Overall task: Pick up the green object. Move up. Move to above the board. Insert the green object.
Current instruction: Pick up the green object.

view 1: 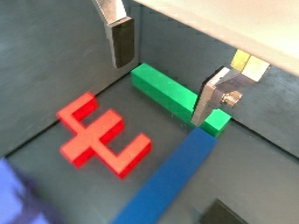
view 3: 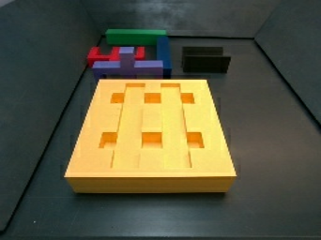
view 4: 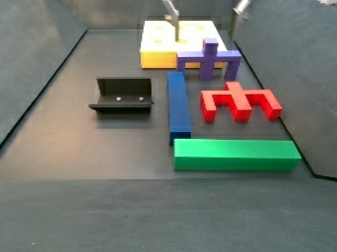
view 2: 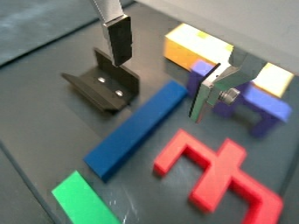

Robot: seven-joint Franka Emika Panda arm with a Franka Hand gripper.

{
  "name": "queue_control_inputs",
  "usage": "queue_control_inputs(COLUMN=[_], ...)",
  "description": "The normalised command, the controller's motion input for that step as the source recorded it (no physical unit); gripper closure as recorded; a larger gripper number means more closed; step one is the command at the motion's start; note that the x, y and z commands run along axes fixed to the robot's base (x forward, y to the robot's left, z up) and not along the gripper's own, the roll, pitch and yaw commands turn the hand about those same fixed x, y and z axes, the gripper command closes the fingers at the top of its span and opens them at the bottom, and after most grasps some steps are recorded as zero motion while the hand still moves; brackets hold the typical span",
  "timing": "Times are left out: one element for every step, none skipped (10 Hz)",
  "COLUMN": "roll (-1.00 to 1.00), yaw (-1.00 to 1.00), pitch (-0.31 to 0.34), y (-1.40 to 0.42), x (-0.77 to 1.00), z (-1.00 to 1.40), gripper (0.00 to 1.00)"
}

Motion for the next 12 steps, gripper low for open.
queue_control_inputs(roll=[0.0,0.0,0.0,0.0,0.0,0.0,0.0,0.0,0.0,0.0,0.0,0.0], yaw=[-0.99,-0.81,-0.85,-0.95,-0.97,-0.91,-0.91,-0.85,-0.81,-0.8,-0.8,-0.82], pitch=[0.0,0.0,-0.014,-0.024,-0.033,-0.043,-0.026,-0.016,0.0,0.0,0.0,0.0], y=[0.0,0.15,0.11,0.04,0.05,0.13,0.14,0.19,0.22,0.22,0.22,0.2], x=[-0.15,-0.21,-0.17,-0.04,0.0,0.03,0.04,0.04,0.06,0.08,0.09,0.1], z=[-0.31,-0.3,-0.28,-0.25,-0.23,-0.21,-0.21,-0.2,-0.12,-0.07,-0.06,-0.03], gripper=[0.0,0.0,0.0,0.0,0.0,0.0,0.0,0.0,0.0,0.0,0.0,0.0])
